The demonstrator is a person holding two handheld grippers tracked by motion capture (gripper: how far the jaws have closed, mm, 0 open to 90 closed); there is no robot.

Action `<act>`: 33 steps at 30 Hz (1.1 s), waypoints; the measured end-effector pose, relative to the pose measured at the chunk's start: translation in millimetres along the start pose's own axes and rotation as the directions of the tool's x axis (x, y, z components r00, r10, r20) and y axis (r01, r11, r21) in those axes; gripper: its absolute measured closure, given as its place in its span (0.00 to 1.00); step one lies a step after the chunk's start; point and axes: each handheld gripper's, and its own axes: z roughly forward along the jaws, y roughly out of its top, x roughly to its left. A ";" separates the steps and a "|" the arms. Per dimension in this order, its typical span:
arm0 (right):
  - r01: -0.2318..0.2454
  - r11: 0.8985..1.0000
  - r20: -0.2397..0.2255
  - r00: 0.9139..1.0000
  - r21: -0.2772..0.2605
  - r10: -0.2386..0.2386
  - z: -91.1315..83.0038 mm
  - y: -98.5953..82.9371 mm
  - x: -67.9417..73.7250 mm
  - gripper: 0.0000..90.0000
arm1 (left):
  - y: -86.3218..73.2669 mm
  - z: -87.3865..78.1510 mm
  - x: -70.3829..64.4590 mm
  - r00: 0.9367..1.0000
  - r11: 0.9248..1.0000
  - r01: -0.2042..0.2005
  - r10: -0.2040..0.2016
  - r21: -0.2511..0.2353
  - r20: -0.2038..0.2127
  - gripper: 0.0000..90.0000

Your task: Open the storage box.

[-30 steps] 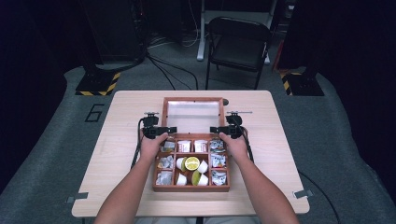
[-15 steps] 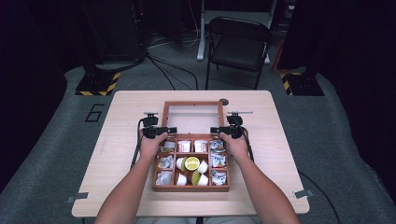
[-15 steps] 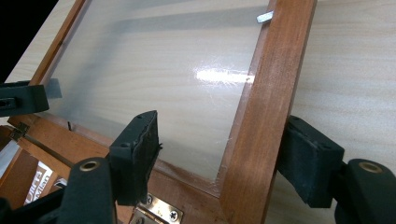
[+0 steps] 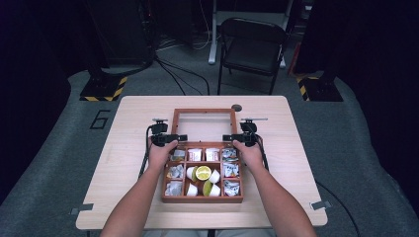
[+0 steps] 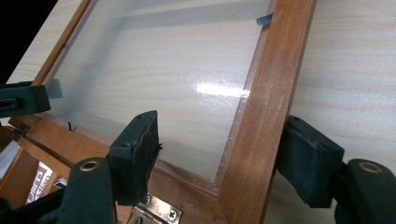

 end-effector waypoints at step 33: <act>-0.051 0.998 0.009 0.999 0.027 0.051 1.8 0.0 -1.9 0.37 | 3.1 4.6 4.3 1.000 0.999 0.000 0.001 0.039 -0.011 0.24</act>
